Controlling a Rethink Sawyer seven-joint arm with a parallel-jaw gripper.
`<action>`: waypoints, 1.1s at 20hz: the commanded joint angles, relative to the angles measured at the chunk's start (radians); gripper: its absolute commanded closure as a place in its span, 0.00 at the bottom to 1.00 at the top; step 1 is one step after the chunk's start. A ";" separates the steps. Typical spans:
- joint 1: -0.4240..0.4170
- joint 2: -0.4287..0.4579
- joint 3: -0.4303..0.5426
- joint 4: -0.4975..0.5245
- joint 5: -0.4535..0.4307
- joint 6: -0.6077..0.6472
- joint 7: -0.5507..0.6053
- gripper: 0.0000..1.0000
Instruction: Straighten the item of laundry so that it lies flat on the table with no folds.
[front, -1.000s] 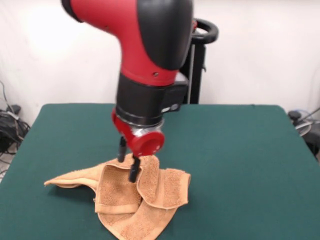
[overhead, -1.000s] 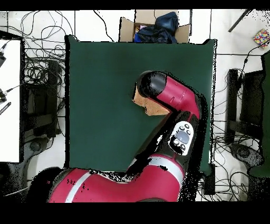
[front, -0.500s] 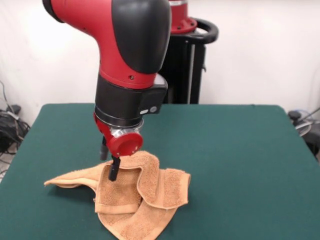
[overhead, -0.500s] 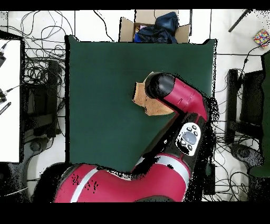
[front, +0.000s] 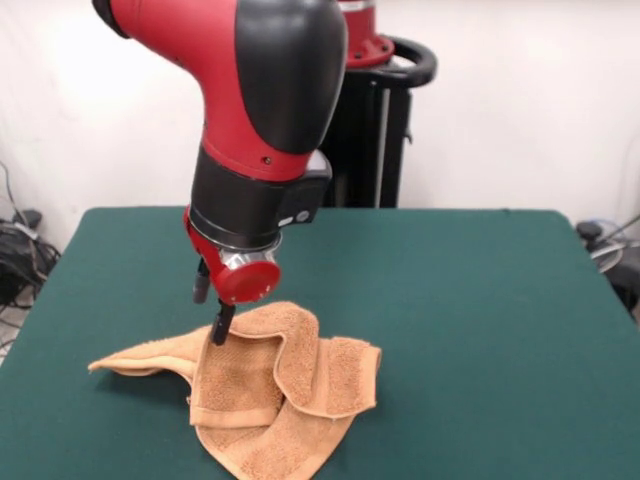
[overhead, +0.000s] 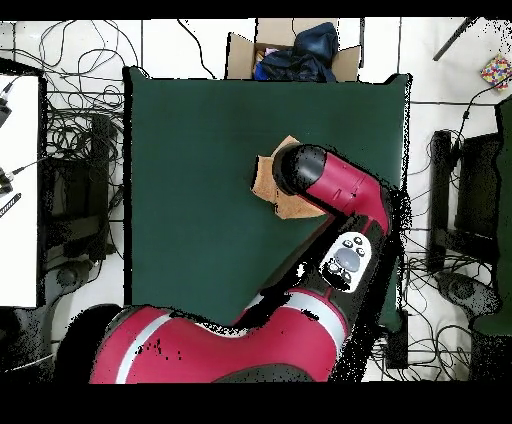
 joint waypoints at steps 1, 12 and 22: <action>0.022 0.075 0.012 0.007 -0.039 0.127 0.168 0.00; -0.041 0.037 0.179 0.123 0.066 -0.112 0.178 0.00; -0.086 -0.003 0.281 0.175 0.101 -0.157 0.150 0.00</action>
